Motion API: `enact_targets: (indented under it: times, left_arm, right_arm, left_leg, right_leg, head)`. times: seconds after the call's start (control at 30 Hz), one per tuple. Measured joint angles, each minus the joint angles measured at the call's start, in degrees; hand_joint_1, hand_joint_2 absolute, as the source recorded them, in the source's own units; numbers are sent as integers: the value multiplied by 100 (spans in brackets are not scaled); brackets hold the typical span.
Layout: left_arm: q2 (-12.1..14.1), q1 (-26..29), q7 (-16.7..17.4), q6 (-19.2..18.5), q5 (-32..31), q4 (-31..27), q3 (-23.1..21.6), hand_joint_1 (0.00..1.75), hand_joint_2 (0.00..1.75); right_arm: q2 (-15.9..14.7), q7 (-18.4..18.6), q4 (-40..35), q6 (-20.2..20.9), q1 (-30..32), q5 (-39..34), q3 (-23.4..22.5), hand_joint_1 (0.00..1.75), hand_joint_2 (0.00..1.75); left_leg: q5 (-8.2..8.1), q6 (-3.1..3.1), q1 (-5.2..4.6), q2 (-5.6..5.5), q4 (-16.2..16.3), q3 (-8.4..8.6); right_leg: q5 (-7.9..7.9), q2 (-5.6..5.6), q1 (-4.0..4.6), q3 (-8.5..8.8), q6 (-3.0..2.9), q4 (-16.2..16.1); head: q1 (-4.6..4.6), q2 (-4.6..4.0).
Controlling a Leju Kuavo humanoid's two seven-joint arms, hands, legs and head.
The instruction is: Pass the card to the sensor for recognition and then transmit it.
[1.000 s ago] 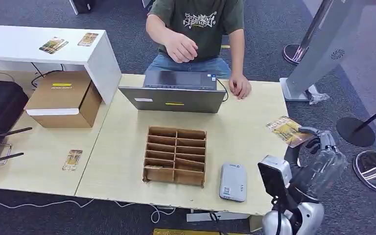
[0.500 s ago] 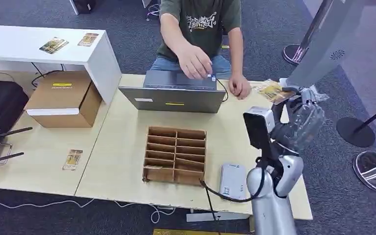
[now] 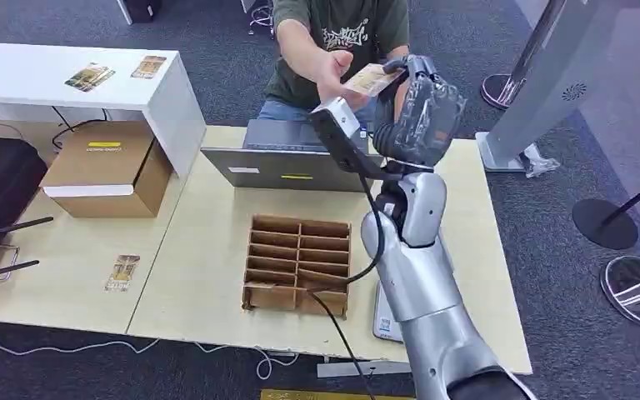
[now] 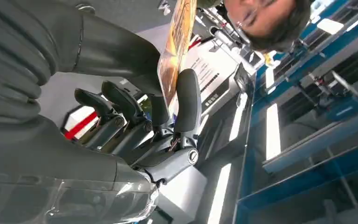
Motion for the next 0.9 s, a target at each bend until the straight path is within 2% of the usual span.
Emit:
enact_targets:
  times: [0.2,0.43,0.9]
  left_arm:
    - [4,-72,59,-74,-52,0,-79,0,0]
    - [7,-86,103,2,-22,0,-79,0,0]
    - [4,-73,127,42,-48,0,-79,0,0]
  right_arm:
    - [33,332,1213,0,-774,199,203,175,175]
    - [70,476,2007,-2,-1116,105,406,175,175]
    - [81,443,2419,-4,-1126,352,395,175,175]
  left_leg:
    - [0,0,0,-1,1,1]
    - [0,0,0,-1,1,1]
    - [0,0,0,-2,1,1]
  right_leg:
    - [0,-1,0,1,0,0]
    - [0,0,0,0,0,0]
    - [-1,-1,0,0,0,0]
  head:
    - [0,0]
    - [-2,0]
    - [0,0]
